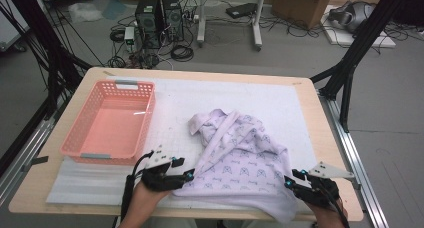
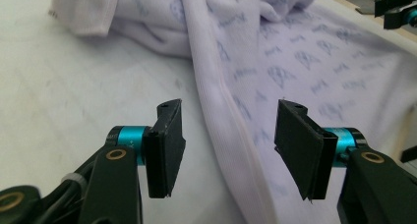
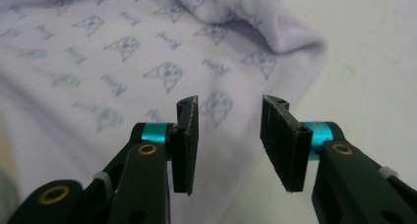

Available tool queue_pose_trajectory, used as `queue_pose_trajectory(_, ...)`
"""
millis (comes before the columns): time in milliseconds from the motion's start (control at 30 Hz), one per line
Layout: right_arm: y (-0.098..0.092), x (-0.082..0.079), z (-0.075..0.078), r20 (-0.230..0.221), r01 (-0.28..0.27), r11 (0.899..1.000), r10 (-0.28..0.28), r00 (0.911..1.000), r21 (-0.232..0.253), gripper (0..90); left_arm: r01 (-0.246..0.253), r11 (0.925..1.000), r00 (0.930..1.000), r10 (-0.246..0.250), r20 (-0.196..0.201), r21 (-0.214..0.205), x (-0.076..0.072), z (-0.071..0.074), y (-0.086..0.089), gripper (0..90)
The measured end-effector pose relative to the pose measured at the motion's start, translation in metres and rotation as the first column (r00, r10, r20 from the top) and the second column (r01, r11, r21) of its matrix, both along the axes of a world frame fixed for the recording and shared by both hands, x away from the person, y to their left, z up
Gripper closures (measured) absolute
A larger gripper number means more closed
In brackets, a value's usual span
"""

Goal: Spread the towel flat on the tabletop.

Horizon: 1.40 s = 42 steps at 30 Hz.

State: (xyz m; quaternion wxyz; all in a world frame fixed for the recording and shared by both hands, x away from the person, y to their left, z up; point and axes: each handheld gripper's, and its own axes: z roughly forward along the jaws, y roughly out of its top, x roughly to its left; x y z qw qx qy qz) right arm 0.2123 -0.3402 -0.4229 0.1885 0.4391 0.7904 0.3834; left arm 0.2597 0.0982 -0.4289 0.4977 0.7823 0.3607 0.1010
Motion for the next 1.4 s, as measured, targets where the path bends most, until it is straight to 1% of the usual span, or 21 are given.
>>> queue_pose_trajectory(100, 0.009, 0.022, -0.005, 0.001, 0.008, 1.000, -0.008, 1.0000, -0.006, 53.7, 0.003, 1.0000, 0.9996, -0.003, -0.029, 0.003, 0.024, 0.001, -0.016, 44.2)
queue_pose_trajectory(233, 0.021, 0.049, -0.016, -0.038, 0.018, 1.000, -0.018, 0.9991, -0.016, 52.0, -0.006, 0.9996, 0.9972, 0.008, -0.074, 0.026, 0.049, -0.006, -0.036, 44.2)
queue_pose_trajectory(300, 0.027, 0.058, -0.022, -0.052, 0.025, 0.999, -0.026, 0.9983, -0.030, 56.5, -0.002, 0.9992, 0.9975, 0.005, -0.070, 0.040, 0.055, -0.009, -0.044, 44.1)
queue_pose_trajectory(400, 0.028, 0.063, -0.024, -0.039, 0.070, 0.997, -0.070, 0.9967, -0.017, 70.8, -0.002, 0.9985, 0.9963, 0.007, -0.085, 0.055, 0.060, -0.012, -0.052, 45.5)
queue_pose_trajectory(467, 0.026, 0.063, -0.025, -0.035, 0.066, 0.998, -0.066, 0.9972, -0.007, 80.3, 0.019, 0.9954, 0.9940, -0.009, -0.109, 0.094, 0.061, -0.017, -0.057, 56.9)
queue_pose_trajectory(500, 0.025, 0.062, -0.025, -0.042, 0.059, 0.998, -0.059, 0.9974, 0.000, 85.5, 0.030, 0.9917, 0.9928, -0.015, -0.118, 0.125, 0.061, -0.019, -0.058, 67.1)
queue_pose_trajectory(533, 0.025, 0.062, -0.025, -0.045, 0.046, 0.999, -0.046, 0.9979, 0.003, 86.7, 0.029, 0.9914, 0.9940, -0.015, -0.109, 0.128, 0.061, -0.019, -0.057, 75.1)
queue_pose_trajectory(567, 0.024, 0.061, -0.025, -0.050, 0.043, 0.999, -0.042, 0.9978, 0.007, 87.4, 0.034, 0.9932, 0.9897, -0.018, -0.142, 0.111, 0.061, -0.019, -0.055, 84.8)
queue_pose_trajectory(667, 0.019, 0.057, -0.024, -0.077, 0.023, 0.999, -0.019, 0.9968, 0.047, 88.3, 0.055, 0.9921, 0.9906, -0.040, -0.131, 0.113, 0.055, -0.015, -0.052, 85.8)
queue_pose_trajectory(733, 0.017, 0.052, -0.024, -0.080, 0.005, 0.999, -0.002, 0.9968, 0.045, 88.3, 0.065, 0.9942, 0.9915, -0.054, -0.119, 0.086, 0.047, -0.012, -0.047, 85.9)
queue_pose_trajectory(800, 0.015, 0.046, -0.022, -0.081, -0.019, 0.999, 0.023, 0.9965, 0.045, 88.3, 0.069, 0.9960, 0.9924, -0.062, -0.106, 0.057, 0.037, -0.009, -0.038, 85.8)
queue_pose_trajectory(867, 0.013, 0.039, -0.019, -0.078, -0.047, 0.997, 0.052, 0.9956, 0.067, 88.3, 0.067, 0.9971, 0.9940, -0.064, -0.088, 0.035, 0.027, -0.008, -0.028, 85.8)
queue_pose_trajectory(1000, 0.007, 0.022, -0.012, -0.071, -0.071, 0.994, 0.077, 0.9945, 0.080, 88.2, 0.064, 0.9977, 0.9957, -0.062, -0.069, 0.022, 0.006, -0.009, -0.007, 85.8)
queue_pose_trajectory(1067, 0.005, 0.014, -0.010, -0.078, -0.084, 0.993, 0.091, 0.9928, 0.085, 88.2, 0.073, 0.9973, 0.9945, -0.073, -0.076, 0.005, -0.005, -0.010, 0.001, 85.7)
queue_pose_trajectory(1133, 0.004, 0.007, -0.010, -0.102, -0.111, 0.990, 0.120, 0.9876, 0.085, 88.2, 0.094, 0.9956, 0.9919, -0.094, -0.086, -0.010, -0.018, -0.010, 0.006, 85.6)
queue_pose_trajectory(1200, 0.004, 0.001, -0.009, -0.132, -0.135, 0.988, 0.145, 0.9806, 0.078, 88.2, 0.120, 0.9928, 0.9890, -0.120, -0.087, -0.006, -0.029, -0.011, 0.008, 85.4)
queue_pose_trajectory(1267, 0.003, -0.004, -0.006, -0.138, -0.151, 0.986, 0.160, 0.9775, 0.077, 87.5, 0.137, 0.9905, 0.9869, -0.138, -0.084, -0.008, -0.036, -0.011, 0.009, 84.3)
queue_pose_trajectory(1300, 0.003, -0.006, -0.004, -0.133, -0.153, 0.985, 0.163, 0.9777, 0.081, 86.3, 0.124, 0.9922, 0.9893, -0.124, -0.076, -0.012, -0.036, -0.009, 0.009, 80.1)
queue_pose_trajectory(1333, 0.003, -0.006, -0.001, -0.118, -0.153, 0.985, 0.162, 0.9796, 0.086, 82.7, 0.106, 0.9942, 0.9915, -0.107, -0.074, -0.019, -0.034, -0.007, 0.009, 69.4)
queue_pose_trajectory(1367, 0.004, -0.006, 0.001, -0.099, -0.142, 0.986, 0.151, 0.9836, 0.092, 77.9, 0.088, 0.9948, 0.9924, -0.092, -0.081, -0.050, -0.031, -0.005, 0.008, 59.9)
queue_pose_trajectory(1400, 0.005, -0.005, 0.004, -0.078, -0.131, 0.986, 0.139, 0.9872, 0.101, 74.5, 0.075, 0.9933, 0.9927, -0.083, -0.088, -0.088, -0.026, -0.002, 0.006, 54.2)
